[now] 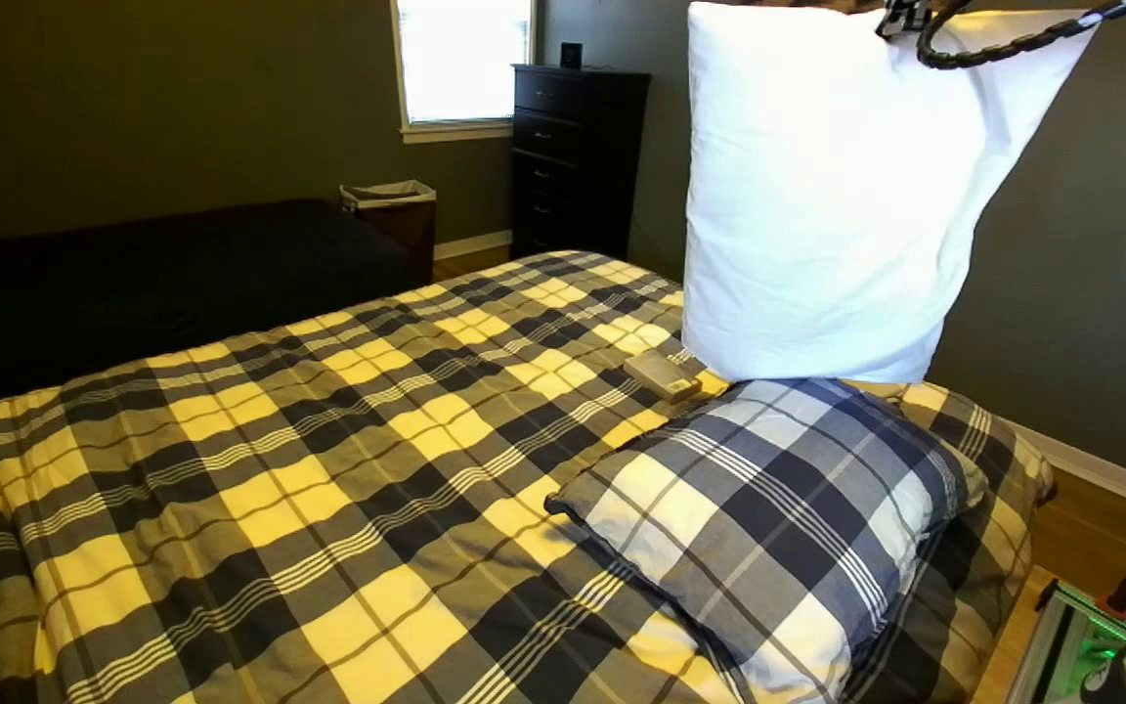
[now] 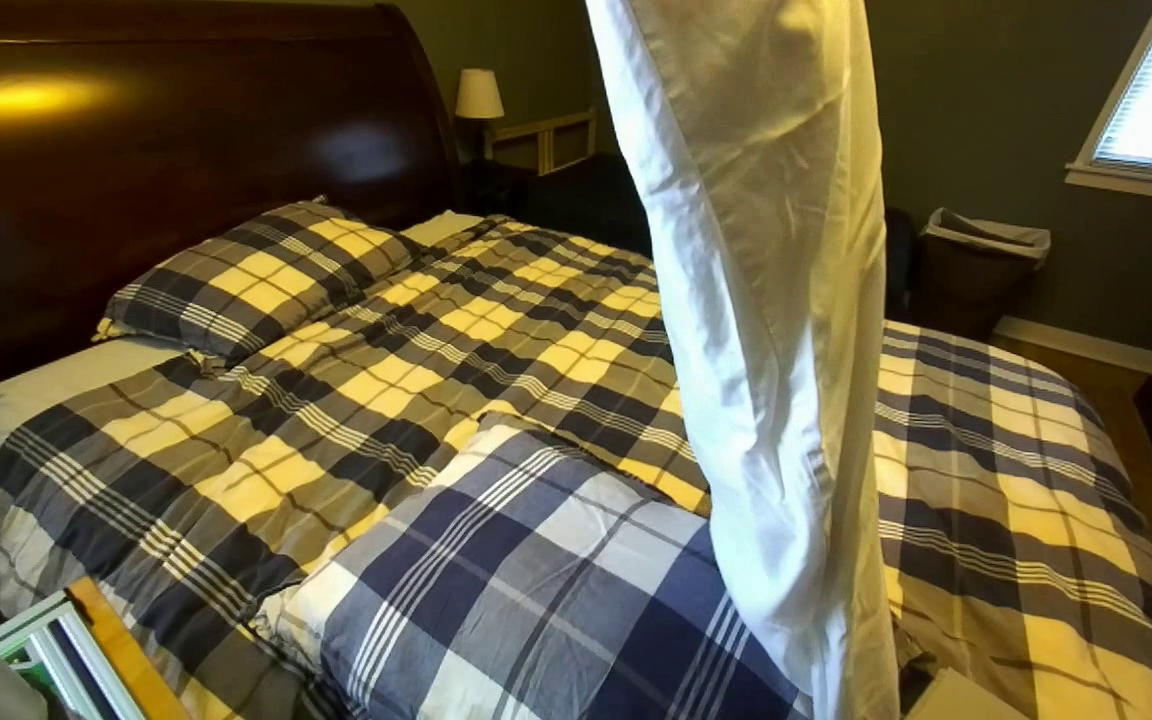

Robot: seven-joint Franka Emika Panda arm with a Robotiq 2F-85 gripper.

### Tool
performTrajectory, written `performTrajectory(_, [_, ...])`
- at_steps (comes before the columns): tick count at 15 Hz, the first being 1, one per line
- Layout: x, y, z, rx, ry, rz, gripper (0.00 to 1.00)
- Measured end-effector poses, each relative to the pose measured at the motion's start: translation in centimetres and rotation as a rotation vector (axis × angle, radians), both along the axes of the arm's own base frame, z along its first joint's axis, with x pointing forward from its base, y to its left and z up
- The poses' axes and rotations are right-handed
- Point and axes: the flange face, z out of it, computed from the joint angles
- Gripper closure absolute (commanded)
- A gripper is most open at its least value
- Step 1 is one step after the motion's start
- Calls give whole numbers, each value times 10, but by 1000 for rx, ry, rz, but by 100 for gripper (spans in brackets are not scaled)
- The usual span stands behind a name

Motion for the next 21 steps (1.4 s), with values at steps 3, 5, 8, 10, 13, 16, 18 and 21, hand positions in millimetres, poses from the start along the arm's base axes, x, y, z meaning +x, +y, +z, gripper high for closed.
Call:
performTrajectory(3, [-13,-9,-2,-17,5,-80,97])
performTrajectory(5, [-19,-15,-1,-34,-8,-122,97])
performTrajectory(8, [-22,-25,-2,-58,-27,-163,97])
performTrajectory(10, [-21,-28,-5,-67,-34,-178,97])
performTrajectory(13, [-16,-26,-16,-66,-37,-186,97])
performTrajectory(16, [-7,-18,-36,-47,-18,-179,97])
performTrajectory(18, [-1,-9,-53,-29,-1,-172,97])
performTrajectory(21, [5,8,-75,7,7,-165,97])
